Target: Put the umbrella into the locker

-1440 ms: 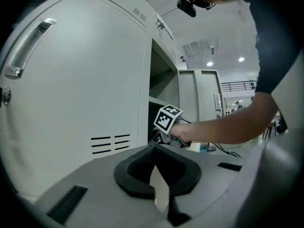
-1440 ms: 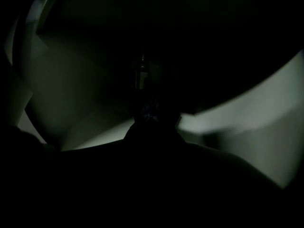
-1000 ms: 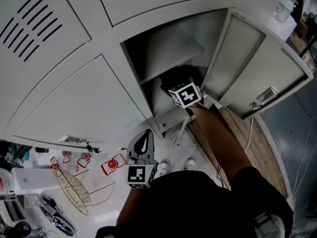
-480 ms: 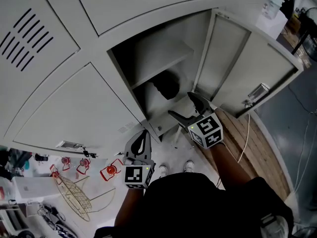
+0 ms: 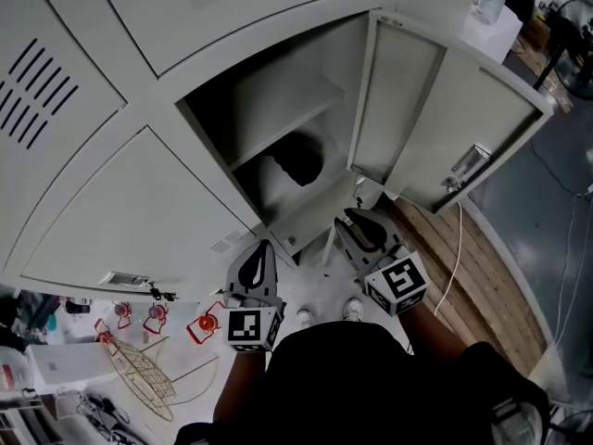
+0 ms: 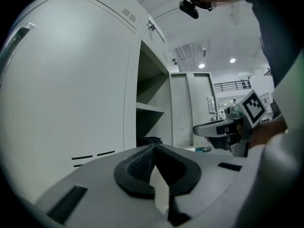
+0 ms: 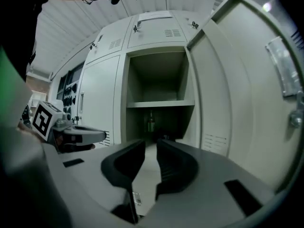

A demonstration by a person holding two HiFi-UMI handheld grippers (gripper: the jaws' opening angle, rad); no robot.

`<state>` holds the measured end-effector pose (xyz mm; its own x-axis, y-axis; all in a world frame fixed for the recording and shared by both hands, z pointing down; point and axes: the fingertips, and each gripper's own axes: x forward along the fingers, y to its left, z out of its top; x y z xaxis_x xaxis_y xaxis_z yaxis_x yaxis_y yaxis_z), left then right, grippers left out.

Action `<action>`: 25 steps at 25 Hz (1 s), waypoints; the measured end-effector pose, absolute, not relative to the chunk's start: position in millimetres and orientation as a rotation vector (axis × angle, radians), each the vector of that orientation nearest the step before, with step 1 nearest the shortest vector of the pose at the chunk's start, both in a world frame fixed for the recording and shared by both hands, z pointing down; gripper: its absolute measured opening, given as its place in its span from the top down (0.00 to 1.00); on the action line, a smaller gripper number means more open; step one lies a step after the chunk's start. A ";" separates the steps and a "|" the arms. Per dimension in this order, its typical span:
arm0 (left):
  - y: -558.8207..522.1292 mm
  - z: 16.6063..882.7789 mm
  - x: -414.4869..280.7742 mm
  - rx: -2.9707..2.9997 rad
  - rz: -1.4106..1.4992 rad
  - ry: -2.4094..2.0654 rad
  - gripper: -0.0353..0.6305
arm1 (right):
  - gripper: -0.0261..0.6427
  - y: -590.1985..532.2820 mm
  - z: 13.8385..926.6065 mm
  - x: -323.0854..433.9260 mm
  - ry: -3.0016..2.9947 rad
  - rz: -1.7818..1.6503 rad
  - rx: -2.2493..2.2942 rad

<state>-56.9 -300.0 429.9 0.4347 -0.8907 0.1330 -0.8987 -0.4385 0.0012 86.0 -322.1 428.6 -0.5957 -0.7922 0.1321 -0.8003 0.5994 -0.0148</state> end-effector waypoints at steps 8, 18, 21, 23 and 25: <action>-297.6 430.5 -58.1 2.620 0.159 -1.628 0.95 | 0.96 -309.6 429.5 83.0 -2.647 0.032 1.408; -296.0 428.3 -53.1 2.630 0.133 -1.622 0.95 | 0.96 -310.6 415.8 91.1 -2.618 -0.004 1.517; -293.7 429.3 -47.1 2.643 0.148 -1.600 0.95 | 0.96 -310.1 412.6 91.0 -2.627 -0.008 1.525; -291.9 428.4 -41.3 2.652 0.151 -1.581 0.95 | 0.96 -309.9 412.1 90.1 -2.631 -0.008 1.522; -290.9 427.9 -38.3 2.652 0.148 -1.573 0.95 | 0.96 -309.6 411.5 89.5 -2.634 -0.012 1.520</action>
<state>-38.3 -290.9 427.9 0.4764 -0.8723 0.1104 -0.8775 -0.4795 -0.0016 89.5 -309.6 411.5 -0.4967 -0.8640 0.0829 -0.8632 0.5017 0.0569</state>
